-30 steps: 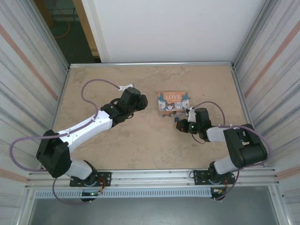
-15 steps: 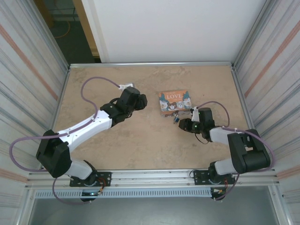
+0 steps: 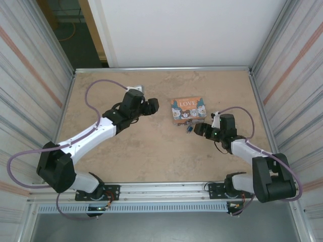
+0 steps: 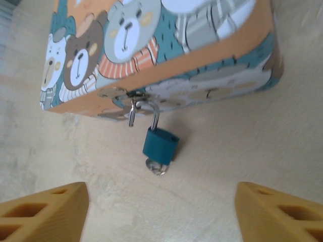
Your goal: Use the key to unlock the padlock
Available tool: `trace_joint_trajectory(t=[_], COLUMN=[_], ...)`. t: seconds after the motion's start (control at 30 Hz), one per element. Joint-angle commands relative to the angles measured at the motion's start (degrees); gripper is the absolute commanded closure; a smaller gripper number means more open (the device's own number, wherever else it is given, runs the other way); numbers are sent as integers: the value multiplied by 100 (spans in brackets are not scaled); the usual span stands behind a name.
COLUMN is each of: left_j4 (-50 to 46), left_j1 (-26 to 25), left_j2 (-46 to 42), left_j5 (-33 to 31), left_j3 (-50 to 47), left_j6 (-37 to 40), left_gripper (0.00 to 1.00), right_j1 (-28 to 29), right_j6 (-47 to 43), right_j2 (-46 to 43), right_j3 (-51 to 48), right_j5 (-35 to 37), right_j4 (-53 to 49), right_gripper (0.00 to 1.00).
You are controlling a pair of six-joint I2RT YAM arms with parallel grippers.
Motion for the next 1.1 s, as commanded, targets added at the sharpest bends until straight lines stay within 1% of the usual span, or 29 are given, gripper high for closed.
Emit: trace_joint_trajectory(t=[0.0,0.03,0.1,0.2,0.37,0.5,0.67,0.77,1.0,1.07], left_j4=[313,343,372,491,561,674,781,893,1338,1409], left_j1=[100,129,198,309,438,492,509,518,514,492], left_j2=[-212,-195,-131,58,624,1087,1608,2009,2934,3179], left_j5=[562,651,831,1279,2000,2442,2796,3127,3956,4082], left_j3=[-120,-134,-122,-88,168,339,500,660,1147,1301], left_j6=[196,203,181,153,100,-7,-97,-209,-630,-735], left_gripper=[22,22,22,22,23,23,23,24,29,30], right_j1=[-190,-252,-379,-568,-766,-942,-963,-963,-870,-809], right_j6=[135,182,215,194,-27,-32,-189,-225,-225,-251], right_j2=[-118,-91,-7,194,530,888,1383,1695,2356,2476], right_j3=[141,156,223,402,775,1037,1451,1655,2130,2219], right_j5=[199,169,110,-24,-129,-396,-617,-727,-1060,-1092], right_j4=[228,319,410,448,323,392,273,271,301,315], right_gripper=[5,1,1,1,1,1,1,1,1,1])
